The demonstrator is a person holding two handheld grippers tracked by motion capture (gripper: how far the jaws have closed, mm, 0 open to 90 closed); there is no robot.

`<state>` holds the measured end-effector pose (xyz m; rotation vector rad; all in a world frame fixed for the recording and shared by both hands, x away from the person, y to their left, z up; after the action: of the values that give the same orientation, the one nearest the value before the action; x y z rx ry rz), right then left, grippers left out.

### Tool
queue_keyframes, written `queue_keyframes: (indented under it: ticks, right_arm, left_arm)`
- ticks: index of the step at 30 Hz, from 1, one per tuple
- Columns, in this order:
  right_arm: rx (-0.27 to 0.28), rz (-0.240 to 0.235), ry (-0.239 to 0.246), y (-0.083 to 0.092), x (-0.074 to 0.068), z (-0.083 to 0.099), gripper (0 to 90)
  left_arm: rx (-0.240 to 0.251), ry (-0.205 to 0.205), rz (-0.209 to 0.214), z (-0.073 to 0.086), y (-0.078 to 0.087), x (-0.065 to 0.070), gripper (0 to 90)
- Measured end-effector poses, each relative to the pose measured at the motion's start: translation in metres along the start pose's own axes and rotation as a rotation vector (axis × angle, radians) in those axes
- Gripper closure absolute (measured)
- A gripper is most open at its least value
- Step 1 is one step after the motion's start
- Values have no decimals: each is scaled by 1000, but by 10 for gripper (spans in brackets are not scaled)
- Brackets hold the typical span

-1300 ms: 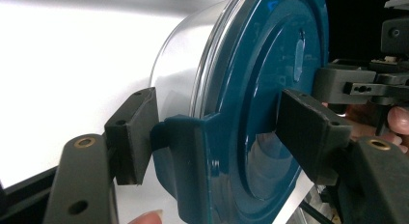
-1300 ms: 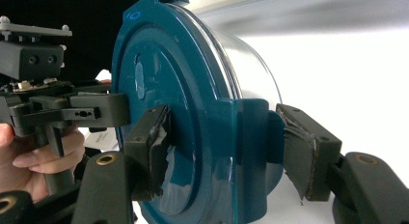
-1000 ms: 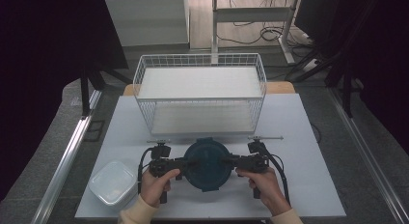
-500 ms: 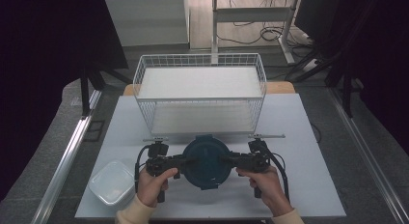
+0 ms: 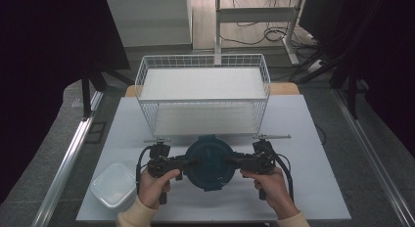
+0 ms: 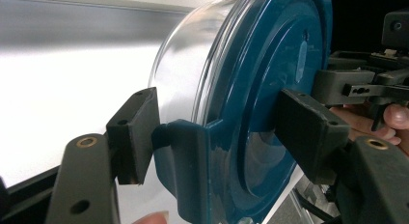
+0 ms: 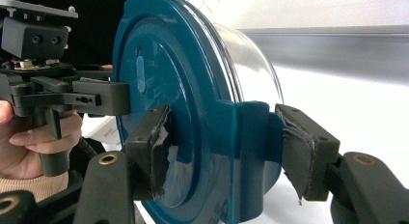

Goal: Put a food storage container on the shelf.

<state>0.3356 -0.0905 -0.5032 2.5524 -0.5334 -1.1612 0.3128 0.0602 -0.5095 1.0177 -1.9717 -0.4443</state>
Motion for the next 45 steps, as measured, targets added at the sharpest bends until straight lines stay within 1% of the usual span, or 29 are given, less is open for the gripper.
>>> queue_keyframes:
  ticks: [2,6,13,18,23,29,32,36,42,45]
  right_arm:
    - [1,-1,-1,0,-1,-1,400]
    - [5,2,14,2,-5,-6,401]
    - [19,-5,21,6,-8,-12,401]
    - [29,-7,35,8,-13,-20,403]
    - [31,-11,46,10,-17,-28,403]
    - [40,-18,55,12,-23,-41,404]
    - [41,-17,69,14,-27,-48,404]
    - [44,-12,78,16,-31,-56,404]
    - [47,-19,79,17,-34,-66,404]
    - [50,-19,85,18,-36,-72,404]
  left_arm:
    - [1,0,-1,-2,2,1,332]
    - [5,0,3,-5,5,4,329]
    - [10,-17,-10,-13,9,9,327]
    - [21,-27,-10,-22,13,11,326]
    - [28,-37,-15,-30,18,14,326]
    - [47,-46,-24,-43,26,18,325]
    - [53,-52,-23,-48,29,21,325]
    - [59,-45,-17,-56,32,24,325]
    - [60,-46,-25,-66,37,25,324]
    - [62,-54,-25,-71,40,28,324]
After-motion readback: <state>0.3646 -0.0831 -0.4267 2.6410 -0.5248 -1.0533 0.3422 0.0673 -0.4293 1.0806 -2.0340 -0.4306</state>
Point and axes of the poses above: each handheld gripper's, and its own axes: y roughly backward along the jaws, z roughly out of its underside, x roughly to its right, the point moved 10 cm from there along -y, roughly forward along the jaws, and after that the axes turned 10 degrees about -z, right-handed, at the moved point
